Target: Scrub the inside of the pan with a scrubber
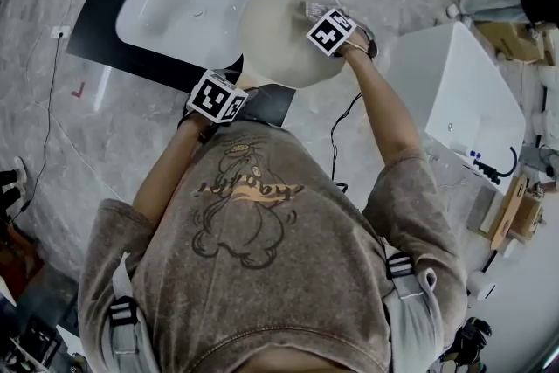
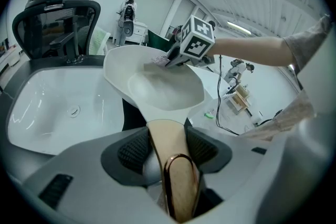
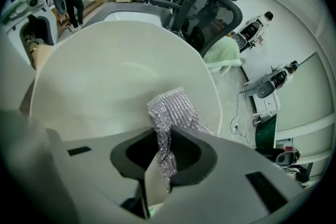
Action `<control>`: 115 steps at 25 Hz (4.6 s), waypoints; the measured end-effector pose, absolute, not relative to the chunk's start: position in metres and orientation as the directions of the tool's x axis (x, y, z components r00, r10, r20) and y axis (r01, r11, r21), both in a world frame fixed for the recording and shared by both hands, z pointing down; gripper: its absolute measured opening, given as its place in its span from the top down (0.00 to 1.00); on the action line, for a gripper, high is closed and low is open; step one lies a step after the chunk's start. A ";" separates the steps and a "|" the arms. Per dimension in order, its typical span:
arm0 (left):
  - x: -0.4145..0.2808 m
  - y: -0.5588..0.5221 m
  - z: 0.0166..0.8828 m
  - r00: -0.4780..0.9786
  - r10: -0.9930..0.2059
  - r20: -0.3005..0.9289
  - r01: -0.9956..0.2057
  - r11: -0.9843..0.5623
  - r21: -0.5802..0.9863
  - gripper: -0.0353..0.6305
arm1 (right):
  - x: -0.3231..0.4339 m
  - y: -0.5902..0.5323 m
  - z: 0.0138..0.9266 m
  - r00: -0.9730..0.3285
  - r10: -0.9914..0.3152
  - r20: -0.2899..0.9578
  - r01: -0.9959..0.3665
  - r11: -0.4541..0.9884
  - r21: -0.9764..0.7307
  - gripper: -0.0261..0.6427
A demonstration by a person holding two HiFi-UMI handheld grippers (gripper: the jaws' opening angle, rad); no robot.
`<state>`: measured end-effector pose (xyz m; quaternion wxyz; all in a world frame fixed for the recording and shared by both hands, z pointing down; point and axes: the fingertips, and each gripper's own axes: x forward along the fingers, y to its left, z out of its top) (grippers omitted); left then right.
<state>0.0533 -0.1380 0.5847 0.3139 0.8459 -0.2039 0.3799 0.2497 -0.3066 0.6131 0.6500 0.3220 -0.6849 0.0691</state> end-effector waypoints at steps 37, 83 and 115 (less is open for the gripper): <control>0.055 -0.139 0.586 0.625 -0.084 0.776 -0.574 -0.723 0.384 0.58 | 0.145 -0.151 0.630 -0.202 0.265 0.943 -0.442 0.835 -0.329 0.84; 0.059 -0.134 0.588 0.633 -0.075 0.771 -0.572 -0.717 0.399 0.58 | 0.172 -0.325 0.661 -0.172 -0.206 0.963 -0.677 0.735 0.036 0.83; 0.053 -0.139 0.589 0.635 -0.032 0.772 -0.546 -0.726 0.419 0.57 | 0.175 -0.217 0.665 -0.176 0.168 0.970 -0.663 0.708 -0.243 0.84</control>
